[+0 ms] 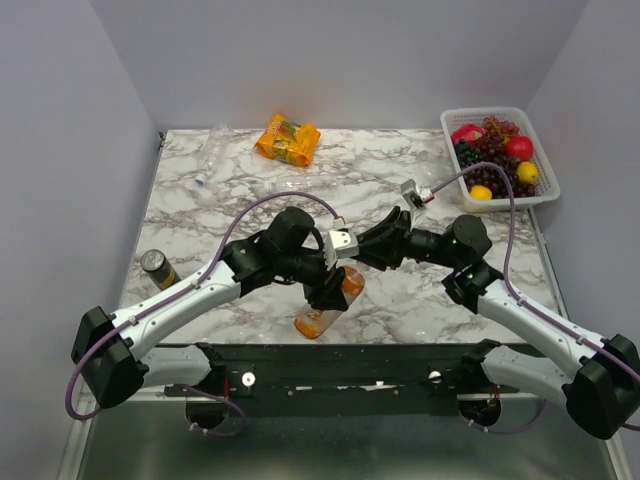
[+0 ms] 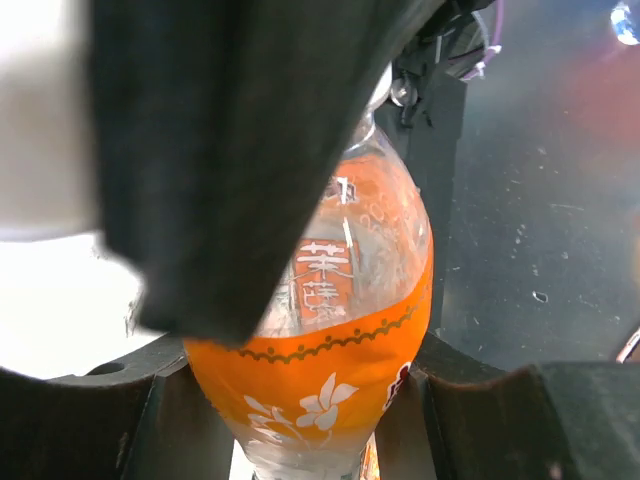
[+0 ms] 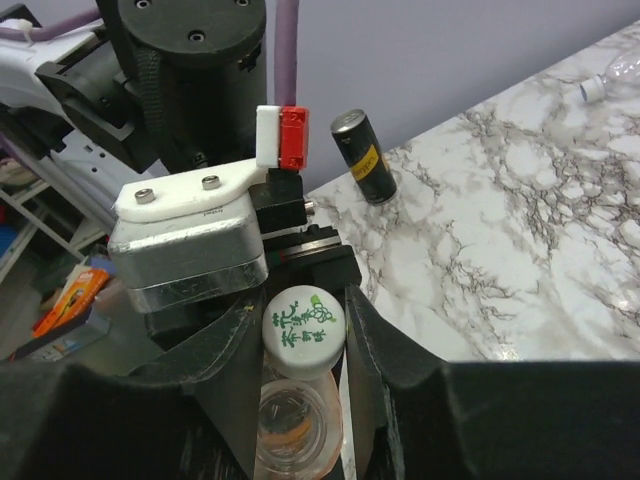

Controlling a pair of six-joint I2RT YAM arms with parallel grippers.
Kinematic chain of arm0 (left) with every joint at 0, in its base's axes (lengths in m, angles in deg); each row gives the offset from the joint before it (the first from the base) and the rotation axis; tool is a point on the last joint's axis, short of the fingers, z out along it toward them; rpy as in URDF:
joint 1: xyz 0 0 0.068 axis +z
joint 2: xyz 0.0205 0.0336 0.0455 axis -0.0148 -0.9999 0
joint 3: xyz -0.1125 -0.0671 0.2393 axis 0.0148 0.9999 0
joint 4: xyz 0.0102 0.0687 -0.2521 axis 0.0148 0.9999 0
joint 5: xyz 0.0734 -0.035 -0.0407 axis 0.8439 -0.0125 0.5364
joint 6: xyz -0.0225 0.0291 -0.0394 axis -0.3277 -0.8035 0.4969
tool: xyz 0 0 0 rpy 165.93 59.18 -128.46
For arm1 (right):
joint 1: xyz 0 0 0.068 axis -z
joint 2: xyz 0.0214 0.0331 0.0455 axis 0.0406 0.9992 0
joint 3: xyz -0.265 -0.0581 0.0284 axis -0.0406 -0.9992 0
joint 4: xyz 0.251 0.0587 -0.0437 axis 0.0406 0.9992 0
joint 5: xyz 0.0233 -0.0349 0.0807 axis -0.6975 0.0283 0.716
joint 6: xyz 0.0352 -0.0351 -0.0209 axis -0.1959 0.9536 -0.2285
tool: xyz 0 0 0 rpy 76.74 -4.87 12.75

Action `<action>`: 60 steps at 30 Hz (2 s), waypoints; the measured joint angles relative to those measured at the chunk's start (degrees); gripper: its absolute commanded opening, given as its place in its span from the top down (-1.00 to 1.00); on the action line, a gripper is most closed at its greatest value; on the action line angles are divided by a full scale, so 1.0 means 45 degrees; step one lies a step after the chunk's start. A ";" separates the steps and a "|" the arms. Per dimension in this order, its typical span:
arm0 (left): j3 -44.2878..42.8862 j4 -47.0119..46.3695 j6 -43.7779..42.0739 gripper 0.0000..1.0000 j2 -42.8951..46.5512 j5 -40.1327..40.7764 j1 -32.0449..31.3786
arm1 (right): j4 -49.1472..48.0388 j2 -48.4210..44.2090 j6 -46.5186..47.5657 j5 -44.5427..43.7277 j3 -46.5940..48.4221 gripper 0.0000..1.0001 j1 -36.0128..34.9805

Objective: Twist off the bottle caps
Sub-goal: Unscrew the bottle cap from the plastic bottle, then place the bottle cap at the center of the board.

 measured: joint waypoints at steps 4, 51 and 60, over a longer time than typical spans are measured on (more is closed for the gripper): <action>0.0005 -0.0194 0.0034 0.21 0.0015 -0.0379 0.0126 | 0.0369 -0.0544 0.0311 0.0121 -0.0073 0.61 0.0272; 0.0389 -0.1428 0.0476 0.23 0.2380 0.8082 0.0427 | 0.4342 0.4469 0.1258 -1.3158 -0.1977 0.47 -0.1341; 0.0389 -0.1399 0.0476 0.23 0.2293 0.8082 0.0427 | 0.3585 0.5309 0.1001 -1.3979 -0.1977 0.28 -0.1569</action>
